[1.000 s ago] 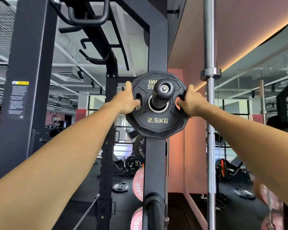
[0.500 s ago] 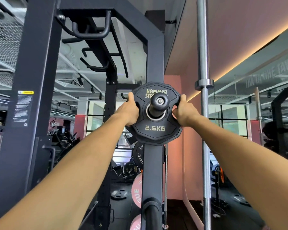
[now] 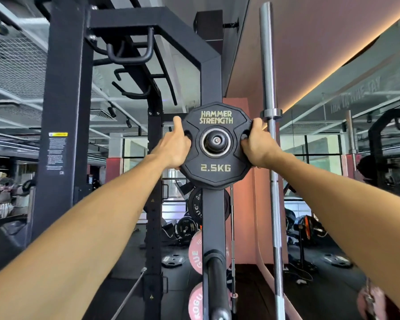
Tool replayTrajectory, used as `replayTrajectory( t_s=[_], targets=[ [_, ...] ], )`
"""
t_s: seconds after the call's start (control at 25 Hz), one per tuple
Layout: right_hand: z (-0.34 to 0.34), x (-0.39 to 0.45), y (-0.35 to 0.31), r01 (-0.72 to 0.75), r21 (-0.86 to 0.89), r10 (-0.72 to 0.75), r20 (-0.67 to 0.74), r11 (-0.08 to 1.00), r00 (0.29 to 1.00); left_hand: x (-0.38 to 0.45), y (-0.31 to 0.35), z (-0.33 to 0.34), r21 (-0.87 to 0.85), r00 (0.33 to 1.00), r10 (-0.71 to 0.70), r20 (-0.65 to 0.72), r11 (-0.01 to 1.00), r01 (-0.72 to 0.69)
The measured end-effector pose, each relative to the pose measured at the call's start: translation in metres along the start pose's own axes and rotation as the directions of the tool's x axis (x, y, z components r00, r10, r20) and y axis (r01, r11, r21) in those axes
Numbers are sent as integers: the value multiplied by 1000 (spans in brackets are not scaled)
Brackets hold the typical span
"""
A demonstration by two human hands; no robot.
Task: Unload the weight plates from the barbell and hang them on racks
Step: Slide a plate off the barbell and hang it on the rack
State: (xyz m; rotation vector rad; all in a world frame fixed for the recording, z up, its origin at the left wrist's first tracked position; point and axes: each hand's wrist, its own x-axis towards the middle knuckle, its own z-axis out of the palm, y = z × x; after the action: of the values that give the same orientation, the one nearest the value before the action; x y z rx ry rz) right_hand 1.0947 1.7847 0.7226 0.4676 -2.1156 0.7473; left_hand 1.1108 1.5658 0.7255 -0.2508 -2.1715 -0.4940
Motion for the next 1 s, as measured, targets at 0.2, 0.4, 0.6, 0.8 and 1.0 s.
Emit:
replayTrajectory(
  t_s=[0.2,0.4,0.6,0.8,1.0],
  targets=[
    [-25,-28,-23,17,-30,-17,10,999,1000,-23,13,-34,65,999,36,25,997,-38],
    [-26,-73,-80,6,-53,-2,63,999,998,-80,-4,-87,155,998,35,59,987,-44],
    [-8,-114,-180,17,-11,-16,83,1000,996,-136,-51,-190,265,998,14,58,964,-29],
    [17,-162,-299,-15,13,14,39,1000,999,-199,-104,-305,392,1000,-3,23,920,-6],
    [46,-190,-403,-9,31,5,104,999,995,-243,-165,-389,449,999,-18,37,893,0]
  ],
)
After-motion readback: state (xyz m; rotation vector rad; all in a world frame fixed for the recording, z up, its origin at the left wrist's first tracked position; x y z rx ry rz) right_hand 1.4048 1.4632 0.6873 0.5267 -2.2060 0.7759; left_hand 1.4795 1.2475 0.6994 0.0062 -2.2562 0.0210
